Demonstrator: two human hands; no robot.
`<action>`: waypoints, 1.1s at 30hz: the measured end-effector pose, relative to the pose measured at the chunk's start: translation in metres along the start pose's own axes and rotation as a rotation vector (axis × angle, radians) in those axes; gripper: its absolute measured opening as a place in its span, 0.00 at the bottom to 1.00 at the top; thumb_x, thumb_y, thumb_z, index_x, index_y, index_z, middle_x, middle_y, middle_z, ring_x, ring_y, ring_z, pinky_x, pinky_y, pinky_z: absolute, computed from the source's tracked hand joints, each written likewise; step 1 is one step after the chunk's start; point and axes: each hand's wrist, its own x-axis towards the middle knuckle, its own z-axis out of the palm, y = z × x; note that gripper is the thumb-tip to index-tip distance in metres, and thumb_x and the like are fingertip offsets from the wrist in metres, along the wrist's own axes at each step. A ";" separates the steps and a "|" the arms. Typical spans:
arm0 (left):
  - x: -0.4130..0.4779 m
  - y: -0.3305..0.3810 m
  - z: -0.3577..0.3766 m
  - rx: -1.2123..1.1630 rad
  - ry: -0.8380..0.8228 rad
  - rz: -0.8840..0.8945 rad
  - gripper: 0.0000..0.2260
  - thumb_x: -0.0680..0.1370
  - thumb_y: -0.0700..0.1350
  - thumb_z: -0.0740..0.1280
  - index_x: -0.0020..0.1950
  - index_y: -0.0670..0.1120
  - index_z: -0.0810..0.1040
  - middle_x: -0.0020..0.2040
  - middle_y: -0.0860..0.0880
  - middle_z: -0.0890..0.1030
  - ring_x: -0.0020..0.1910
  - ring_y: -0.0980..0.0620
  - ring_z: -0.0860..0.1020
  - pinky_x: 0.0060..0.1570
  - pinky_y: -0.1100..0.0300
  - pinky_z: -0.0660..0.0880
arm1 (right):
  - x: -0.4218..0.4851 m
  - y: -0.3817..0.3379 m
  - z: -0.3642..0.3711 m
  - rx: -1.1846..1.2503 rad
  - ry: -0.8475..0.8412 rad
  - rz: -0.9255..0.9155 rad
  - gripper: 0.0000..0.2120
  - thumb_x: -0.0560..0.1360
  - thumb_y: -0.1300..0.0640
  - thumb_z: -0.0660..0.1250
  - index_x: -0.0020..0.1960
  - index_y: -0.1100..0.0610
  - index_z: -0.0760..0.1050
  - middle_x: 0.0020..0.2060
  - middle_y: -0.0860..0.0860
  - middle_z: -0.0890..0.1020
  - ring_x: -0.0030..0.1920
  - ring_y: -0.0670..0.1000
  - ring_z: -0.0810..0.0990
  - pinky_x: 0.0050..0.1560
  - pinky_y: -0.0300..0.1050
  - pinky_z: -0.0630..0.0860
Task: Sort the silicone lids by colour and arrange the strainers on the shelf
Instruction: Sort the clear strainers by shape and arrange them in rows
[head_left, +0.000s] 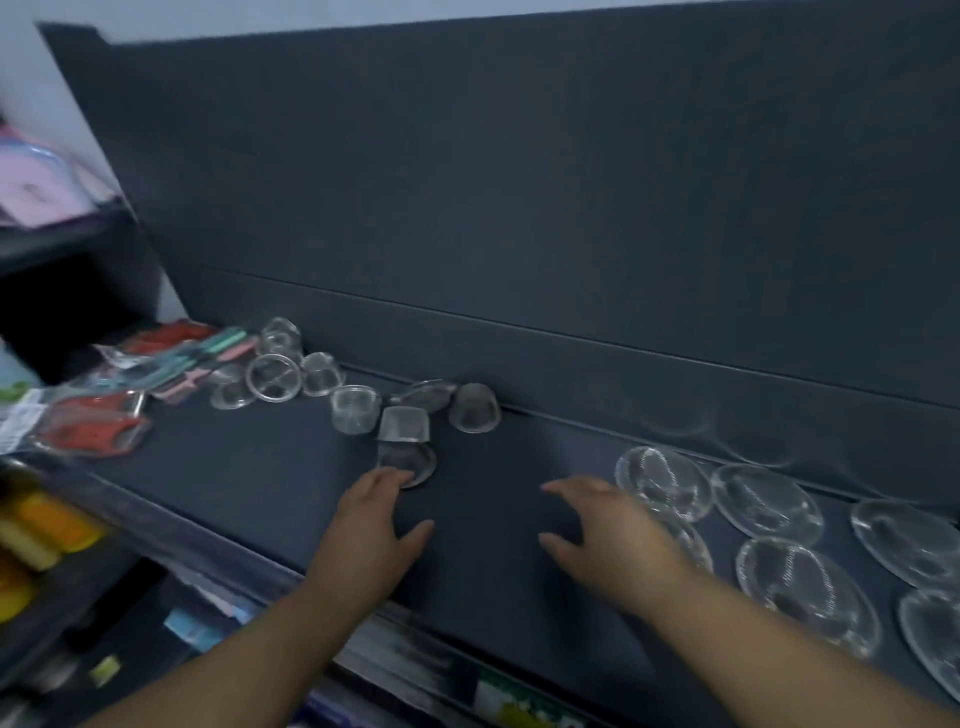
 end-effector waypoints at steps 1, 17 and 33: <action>0.004 -0.012 -0.008 -0.008 0.021 -0.028 0.24 0.73 0.50 0.72 0.68 0.48 0.71 0.67 0.50 0.70 0.66 0.51 0.69 0.63 0.66 0.62 | 0.008 -0.008 0.004 0.007 -0.002 0.002 0.26 0.75 0.44 0.65 0.71 0.45 0.65 0.68 0.43 0.69 0.67 0.45 0.69 0.66 0.37 0.65; 0.143 -0.140 -0.075 -0.144 -0.066 0.140 0.32 0.73 0.51 0.71 0.74 0.52 0.62 0.75 0.52 0.62 0.73 0.53 0.60 0.69 0.63 0.57 | 0.135 -0.116 0.058 0.138 0.229 0.265 0.22 0.74 0.51 0.69 0.67 0.50 0.71 0.65 0.46 0.74 0.65 0.46 0.72 0.64 0.34 0.63; 0.156 -0.130 -0.060 -0.326 -0.102 0.155 0.26 0.72 0.45 0.73 0.68 0.54 0.70 0.55 0.56 0.76 0.51 0.62 0.74 0.55 0.72 0.66 | 0.199 -0.104 0.050 -0.128 0.350 0.086 0.12 0.72 0.62 0.69 0.52 0.50 0.83 0.49 0.51 0.85 0.49 0.55 0.82 0.57 0.42 0.73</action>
